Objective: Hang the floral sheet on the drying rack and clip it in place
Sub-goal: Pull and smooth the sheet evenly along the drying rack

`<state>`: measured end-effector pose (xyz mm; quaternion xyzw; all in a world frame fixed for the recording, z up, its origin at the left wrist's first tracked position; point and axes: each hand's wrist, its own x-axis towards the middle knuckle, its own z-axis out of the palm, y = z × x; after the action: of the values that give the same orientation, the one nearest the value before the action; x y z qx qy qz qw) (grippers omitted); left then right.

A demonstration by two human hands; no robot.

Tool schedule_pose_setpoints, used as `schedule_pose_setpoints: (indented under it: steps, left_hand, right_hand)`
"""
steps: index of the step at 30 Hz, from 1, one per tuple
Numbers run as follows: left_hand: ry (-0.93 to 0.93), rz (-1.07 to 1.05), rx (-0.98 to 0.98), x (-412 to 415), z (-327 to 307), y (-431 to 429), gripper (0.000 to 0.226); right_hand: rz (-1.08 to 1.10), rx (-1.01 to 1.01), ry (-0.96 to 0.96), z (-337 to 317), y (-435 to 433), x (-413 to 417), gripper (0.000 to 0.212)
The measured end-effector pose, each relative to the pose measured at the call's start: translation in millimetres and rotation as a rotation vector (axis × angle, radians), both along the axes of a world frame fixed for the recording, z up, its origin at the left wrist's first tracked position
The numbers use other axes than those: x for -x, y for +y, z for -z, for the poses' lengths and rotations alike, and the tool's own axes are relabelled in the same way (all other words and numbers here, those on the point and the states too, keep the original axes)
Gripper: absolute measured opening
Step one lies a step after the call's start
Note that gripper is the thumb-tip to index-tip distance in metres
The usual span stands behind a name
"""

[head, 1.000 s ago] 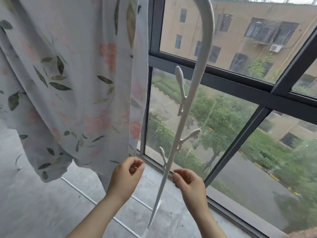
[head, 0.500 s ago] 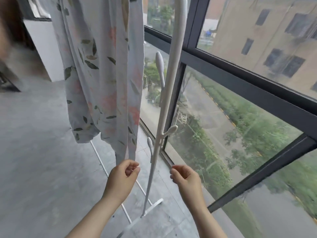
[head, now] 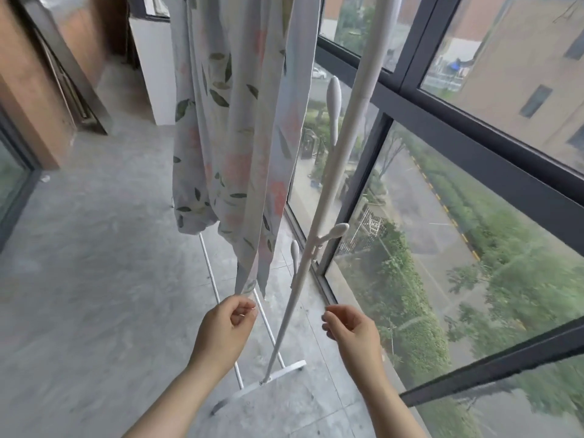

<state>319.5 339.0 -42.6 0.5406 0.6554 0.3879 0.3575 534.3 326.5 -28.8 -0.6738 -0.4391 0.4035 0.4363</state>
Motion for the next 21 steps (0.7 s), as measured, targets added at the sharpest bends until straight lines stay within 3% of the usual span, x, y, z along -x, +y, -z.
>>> schedule_pose_setpoints:
  steps: [11,21]
  left_hand:
    - [-0.006,-0.369,0.027,-83.9,26.5,-20.7,0.008]
    - [0.075,-0.448,0.001,-80.7,97.0,-3.4,0.012]
  right_hand:
    - [-0.355,0.031,-0.015,31.8,54.5,-90.3,0.012]
    - [-0.473,-0.027,-0.075,106.8,98.9,-98.2,0.01]
